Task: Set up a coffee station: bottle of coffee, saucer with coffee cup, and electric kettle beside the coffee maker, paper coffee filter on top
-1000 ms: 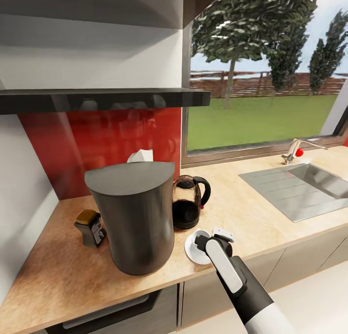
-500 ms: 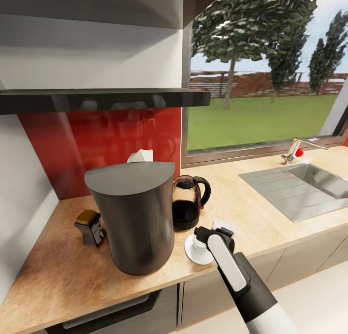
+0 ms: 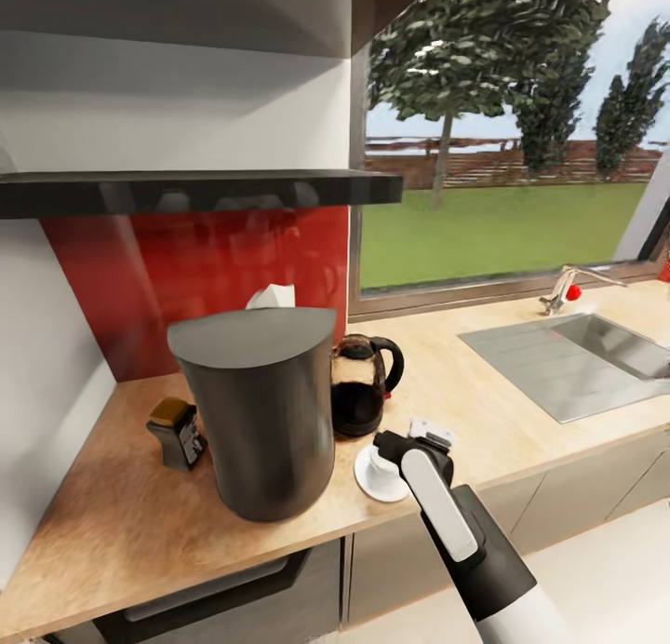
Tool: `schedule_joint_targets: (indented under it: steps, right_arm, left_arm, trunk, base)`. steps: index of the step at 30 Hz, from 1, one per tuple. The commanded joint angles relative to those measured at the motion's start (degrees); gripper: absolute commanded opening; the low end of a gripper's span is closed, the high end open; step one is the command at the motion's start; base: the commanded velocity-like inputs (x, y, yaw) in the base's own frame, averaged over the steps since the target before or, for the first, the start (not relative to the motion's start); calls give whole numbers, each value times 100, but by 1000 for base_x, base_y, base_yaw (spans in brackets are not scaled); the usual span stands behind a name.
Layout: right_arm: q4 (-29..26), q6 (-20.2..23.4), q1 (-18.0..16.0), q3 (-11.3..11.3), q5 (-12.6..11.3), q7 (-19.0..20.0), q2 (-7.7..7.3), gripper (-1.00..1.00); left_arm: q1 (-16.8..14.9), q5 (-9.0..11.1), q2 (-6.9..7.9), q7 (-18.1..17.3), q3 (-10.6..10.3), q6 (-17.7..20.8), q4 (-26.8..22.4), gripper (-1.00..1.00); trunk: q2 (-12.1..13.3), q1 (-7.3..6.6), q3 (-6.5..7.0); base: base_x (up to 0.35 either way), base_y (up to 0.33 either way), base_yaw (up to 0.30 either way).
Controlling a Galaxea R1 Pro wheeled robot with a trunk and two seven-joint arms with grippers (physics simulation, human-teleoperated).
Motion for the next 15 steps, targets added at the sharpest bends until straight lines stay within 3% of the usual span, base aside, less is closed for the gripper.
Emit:
schedule_joint_targets:
  steps: [1,15]
  right_arm:
    - [-25,31,-6,5,-32,-44,0,100]
    - [-177,22,-4,-11,-27,-40,-9,100]
  left_arm:
    - [1,-58,-2,-8,48,-15,-7,100]
    - [1,-59,-3,-8,47,-18,-7,100]
  trunk:
    - [-12,1,-11]
    - [-12,1,-11]
  base:
    - [-255,-54,0]
    - [-304,-114,0]
